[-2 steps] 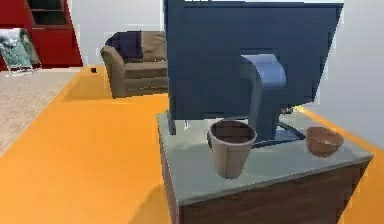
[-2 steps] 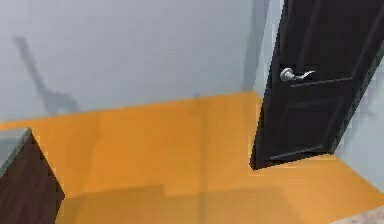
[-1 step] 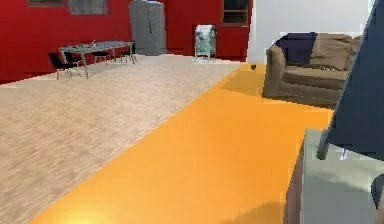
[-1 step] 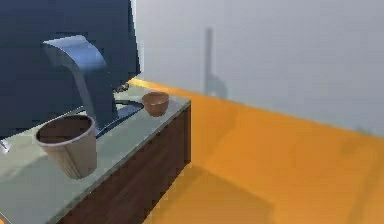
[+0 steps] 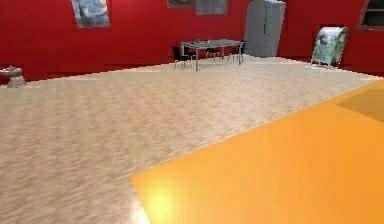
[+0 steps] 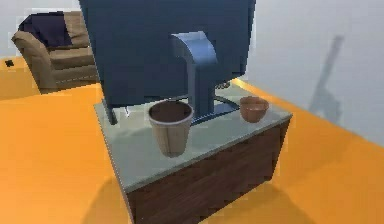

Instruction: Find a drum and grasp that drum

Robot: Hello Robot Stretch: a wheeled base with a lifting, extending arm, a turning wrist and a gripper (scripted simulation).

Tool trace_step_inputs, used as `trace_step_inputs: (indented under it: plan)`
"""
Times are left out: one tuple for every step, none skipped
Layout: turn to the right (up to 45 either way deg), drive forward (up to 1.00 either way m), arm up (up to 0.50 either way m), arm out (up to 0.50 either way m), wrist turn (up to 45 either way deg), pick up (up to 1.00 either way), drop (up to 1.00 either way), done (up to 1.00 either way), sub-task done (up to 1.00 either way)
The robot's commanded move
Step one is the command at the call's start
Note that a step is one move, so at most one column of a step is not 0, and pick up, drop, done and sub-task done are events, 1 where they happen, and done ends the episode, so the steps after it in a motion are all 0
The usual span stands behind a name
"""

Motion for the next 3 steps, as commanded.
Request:
trace_step_inputs:
  plan:
    - [0.0, 0.0, 0.5, 0.0, 0.0, 0.0, 0.0, 0.0, 0.0]
    - [0.0, 0.0, 0.38, 0.0, 0.0, 0.0, 0.0, 0.0, 0.0]
    - [0.0, 0.0, 0.0, 0.46, 0.0, 0.0, 0.0, 0.0, 0.0]
